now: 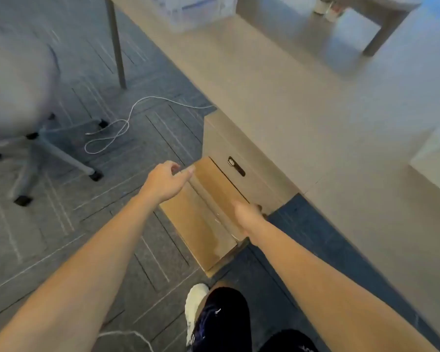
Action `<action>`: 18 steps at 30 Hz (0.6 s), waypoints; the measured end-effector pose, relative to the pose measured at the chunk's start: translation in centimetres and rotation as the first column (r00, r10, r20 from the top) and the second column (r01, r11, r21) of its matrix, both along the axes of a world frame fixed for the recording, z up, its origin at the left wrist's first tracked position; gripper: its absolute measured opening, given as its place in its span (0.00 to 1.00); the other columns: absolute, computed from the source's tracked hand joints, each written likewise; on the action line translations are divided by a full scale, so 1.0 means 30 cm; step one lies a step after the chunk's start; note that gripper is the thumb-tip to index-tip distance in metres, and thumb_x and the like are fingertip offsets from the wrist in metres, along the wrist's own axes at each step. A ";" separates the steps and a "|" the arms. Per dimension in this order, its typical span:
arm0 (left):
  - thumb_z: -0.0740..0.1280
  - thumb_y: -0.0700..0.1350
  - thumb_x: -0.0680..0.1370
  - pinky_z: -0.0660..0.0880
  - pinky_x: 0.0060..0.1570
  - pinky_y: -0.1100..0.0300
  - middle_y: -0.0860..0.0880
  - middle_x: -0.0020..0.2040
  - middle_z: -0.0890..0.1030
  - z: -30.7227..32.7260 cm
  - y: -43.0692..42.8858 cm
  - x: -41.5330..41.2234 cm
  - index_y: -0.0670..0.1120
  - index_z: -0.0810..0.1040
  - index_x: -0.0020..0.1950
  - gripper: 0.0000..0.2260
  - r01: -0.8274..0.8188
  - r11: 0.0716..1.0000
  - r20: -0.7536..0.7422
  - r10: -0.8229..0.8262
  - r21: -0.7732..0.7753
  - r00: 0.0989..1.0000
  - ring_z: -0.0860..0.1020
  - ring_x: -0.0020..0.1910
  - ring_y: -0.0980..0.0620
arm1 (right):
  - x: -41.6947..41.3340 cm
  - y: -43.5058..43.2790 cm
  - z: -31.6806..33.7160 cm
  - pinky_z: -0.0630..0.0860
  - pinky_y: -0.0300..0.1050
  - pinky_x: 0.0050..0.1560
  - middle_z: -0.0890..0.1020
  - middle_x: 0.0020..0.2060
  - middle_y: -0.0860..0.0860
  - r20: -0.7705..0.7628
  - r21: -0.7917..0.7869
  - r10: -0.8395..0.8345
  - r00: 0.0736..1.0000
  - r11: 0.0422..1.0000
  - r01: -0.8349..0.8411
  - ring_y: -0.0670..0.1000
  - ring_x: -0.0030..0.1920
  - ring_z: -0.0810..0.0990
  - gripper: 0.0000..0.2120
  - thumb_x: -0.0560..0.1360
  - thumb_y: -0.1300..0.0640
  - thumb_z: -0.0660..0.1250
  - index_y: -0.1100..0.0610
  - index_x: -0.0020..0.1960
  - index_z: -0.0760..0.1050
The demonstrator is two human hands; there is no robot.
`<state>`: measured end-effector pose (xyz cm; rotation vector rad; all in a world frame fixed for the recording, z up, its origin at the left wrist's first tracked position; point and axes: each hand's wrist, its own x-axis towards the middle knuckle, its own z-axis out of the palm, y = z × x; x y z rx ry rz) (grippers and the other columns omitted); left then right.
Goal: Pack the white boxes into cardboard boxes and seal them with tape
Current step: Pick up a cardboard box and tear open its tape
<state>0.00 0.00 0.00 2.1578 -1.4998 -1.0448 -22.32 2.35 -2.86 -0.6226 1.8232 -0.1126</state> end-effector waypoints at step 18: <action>0.62 0.74 0.71 0.67 0.68 0.41 0.40 0.68 0.76 -0.383 -0.183 0.051 0.45 0.71 0.69 0.39 -0.105 0.967 0.158 0.069 0.232 0.985 0.71 0.69 0.36 | 0.109 0.005 -0.205 0.56 0.56 0.74 0.61 0.77 0.56 0.214 -0.140 -0.717 0.663 0.649 0.748 0.59 0.76 0.59 0.27 0.83 0.49 0.55 0.56 0.78 0.56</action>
